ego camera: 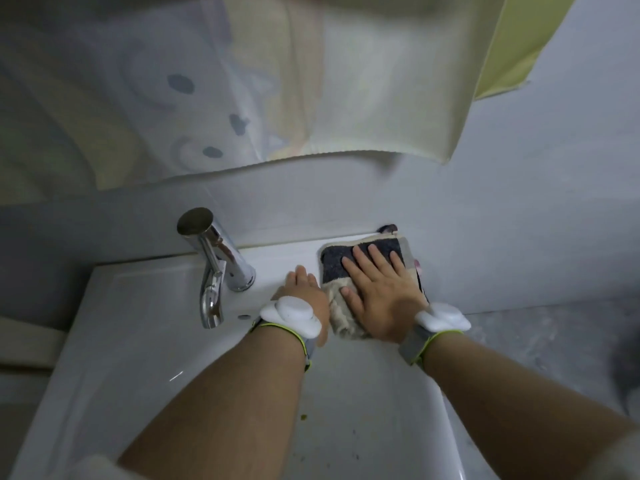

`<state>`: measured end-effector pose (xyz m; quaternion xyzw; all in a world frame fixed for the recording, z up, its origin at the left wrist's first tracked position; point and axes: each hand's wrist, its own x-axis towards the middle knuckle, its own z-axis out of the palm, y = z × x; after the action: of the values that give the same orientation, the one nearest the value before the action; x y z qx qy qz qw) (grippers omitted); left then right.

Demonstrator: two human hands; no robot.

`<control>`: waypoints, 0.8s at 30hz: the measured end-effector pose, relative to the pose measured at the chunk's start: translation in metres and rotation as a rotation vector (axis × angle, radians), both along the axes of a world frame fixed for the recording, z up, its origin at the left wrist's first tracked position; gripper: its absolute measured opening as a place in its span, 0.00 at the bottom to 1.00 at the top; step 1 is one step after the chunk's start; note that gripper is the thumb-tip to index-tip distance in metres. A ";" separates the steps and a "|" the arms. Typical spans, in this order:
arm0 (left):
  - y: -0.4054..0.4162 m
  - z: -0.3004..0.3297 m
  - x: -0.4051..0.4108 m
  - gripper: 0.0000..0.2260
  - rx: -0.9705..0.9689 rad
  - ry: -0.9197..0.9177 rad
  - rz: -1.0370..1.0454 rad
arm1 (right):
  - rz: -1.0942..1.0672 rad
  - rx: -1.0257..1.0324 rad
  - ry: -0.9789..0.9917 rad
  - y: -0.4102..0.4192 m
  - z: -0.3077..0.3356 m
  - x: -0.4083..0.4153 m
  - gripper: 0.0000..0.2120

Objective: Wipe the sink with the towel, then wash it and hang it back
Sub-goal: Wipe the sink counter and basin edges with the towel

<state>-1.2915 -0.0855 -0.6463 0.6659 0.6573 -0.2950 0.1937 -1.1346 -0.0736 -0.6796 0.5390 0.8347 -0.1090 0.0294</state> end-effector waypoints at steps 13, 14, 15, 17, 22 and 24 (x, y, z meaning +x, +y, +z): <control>-0.002 -0.003 0.006 0.34 0.023 0.065 -0.018 | -0.090 0.004 0.035 -0.015 0.001 0.003 0.35; -0.002 -0.004 0.007 0.34 0.038 0.068 -0.018 | -0.083 0.002 0.030 -0.009 0.000 0.003 0.35; -0.004 -0.005 0.007 0.34 0.053 0.072 -0.016 | -0.074 0.004 0.023 -0.002 -0.001 0.003 0.36; -0.006 -0.008 0.008 0.34 0.087 0.092 -0.010 | -0.079 0.008 0.008 0.011 -0.003 0.002 0.34; -0.016 -0.007 0.002 0.38 0.085 0.069 0.019 | -0.092 0.017 -0.001 0.007 -0.006 -0.001 0.35; -0.023 -0.003 -0.004 0.36 0.140 0.046 0.002 | -0.103 0.006 -0.005 -0.002 -0.006 0.002 0.33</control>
<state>-1.2952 -0.1089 -0.6493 0.6703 0.6813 -0.2631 0.1318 -1.1329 -0.0760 -0.6852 0.5818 0.8060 -0.1064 0.0243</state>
